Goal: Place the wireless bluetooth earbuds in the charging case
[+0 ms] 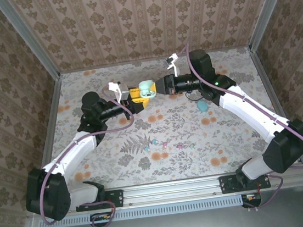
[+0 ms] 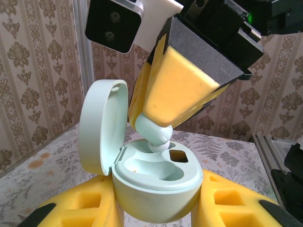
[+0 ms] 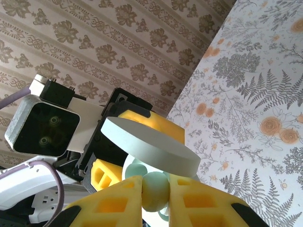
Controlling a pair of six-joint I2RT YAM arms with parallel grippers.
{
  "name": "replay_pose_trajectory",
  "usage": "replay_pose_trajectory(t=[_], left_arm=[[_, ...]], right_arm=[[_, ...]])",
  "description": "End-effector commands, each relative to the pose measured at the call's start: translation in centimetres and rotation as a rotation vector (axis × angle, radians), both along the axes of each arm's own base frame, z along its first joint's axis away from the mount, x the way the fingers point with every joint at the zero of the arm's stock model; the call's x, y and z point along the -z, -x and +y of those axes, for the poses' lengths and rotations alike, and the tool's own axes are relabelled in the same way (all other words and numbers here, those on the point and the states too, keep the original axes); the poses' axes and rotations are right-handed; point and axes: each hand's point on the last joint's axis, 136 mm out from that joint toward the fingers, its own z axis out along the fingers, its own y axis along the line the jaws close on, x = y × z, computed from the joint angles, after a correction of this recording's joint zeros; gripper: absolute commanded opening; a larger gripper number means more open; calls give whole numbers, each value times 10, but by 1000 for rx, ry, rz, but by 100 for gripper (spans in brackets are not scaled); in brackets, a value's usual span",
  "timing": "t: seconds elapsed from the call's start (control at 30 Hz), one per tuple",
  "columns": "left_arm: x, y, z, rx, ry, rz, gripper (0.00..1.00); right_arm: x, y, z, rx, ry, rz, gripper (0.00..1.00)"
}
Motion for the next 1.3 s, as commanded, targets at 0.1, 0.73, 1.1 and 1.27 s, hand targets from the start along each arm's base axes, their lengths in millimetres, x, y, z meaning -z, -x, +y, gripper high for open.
replay_pose_trajectory(t=[0.1, 0.73, 1.1, 1.27], left_arm=[[-23, 5, -1, 18, 34, -59, 31], [-23, 5, -1, 16, 34, -66, 31], [-23, 5, 0, 16, 33, -65, 31], [-22, 4, -1, 11, 32, -62, 31]], right_arm=[[-3, 1, 0, 1, 32, -15, 20], [1, -1, -4, 24, 67, -15, 25], [-1, -2, -5, 35, 72, -15, 31], [-7, -2, -5, 36, 57, -22, 34]])
